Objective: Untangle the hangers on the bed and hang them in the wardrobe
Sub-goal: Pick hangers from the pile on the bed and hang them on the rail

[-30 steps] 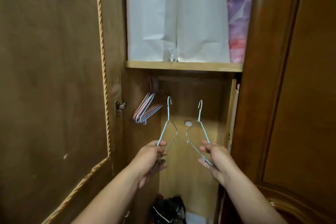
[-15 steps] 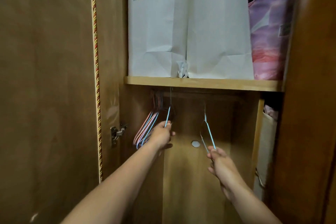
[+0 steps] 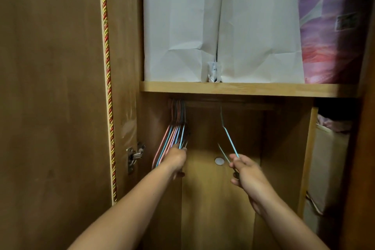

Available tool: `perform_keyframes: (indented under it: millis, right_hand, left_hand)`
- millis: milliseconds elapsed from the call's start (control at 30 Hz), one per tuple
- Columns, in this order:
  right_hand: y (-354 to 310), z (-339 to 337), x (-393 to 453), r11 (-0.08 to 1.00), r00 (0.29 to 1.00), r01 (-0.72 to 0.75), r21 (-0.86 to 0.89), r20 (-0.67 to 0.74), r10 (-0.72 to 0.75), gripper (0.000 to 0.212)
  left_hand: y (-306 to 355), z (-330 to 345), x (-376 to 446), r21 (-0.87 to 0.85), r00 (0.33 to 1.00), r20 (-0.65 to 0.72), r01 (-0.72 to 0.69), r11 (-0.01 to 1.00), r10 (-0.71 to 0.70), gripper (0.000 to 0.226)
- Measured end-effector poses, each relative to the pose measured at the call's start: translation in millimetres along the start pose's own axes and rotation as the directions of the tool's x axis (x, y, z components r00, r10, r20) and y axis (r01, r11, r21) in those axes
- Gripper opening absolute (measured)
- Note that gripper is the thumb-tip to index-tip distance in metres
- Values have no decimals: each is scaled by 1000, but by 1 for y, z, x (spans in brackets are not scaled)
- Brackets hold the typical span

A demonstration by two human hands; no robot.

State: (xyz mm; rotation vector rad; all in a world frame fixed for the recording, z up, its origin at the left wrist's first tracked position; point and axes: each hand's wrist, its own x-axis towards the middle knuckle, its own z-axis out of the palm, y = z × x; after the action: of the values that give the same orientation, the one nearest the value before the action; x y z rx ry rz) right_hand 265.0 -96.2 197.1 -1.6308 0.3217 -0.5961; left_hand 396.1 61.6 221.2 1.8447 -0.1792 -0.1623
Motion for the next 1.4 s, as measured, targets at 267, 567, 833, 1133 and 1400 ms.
perform_keyframes:
  millis: [267,567,833,1133,1400]
  right_hand:
    - [1,91,60,972,996,84,-220,-14,-89,28]
    - [23,171,61,905,993,75,-418,113,-30,43]
    - [21,158,21,857,994,109,-503,76,-82,47]
    - [-3,135,-83,884,882,361,-297,417,-220,10]
    - [83,127,-271,841,504,461,-282,864,13,18]
  left_hand:
    - [-24,-24,-16,323,997,-3,-78,943,83,49]
    - [-39,-65,-33,332,997,19,-80,940,79,31]
    - [-52,-71,-66,293,999,-49,21,956,-7,40]
    - [-94,-74,-189,90,961,-266,101,991,-74,18]
    - [-208,-45,-424,-205,735,-569,307,929,-368,17]
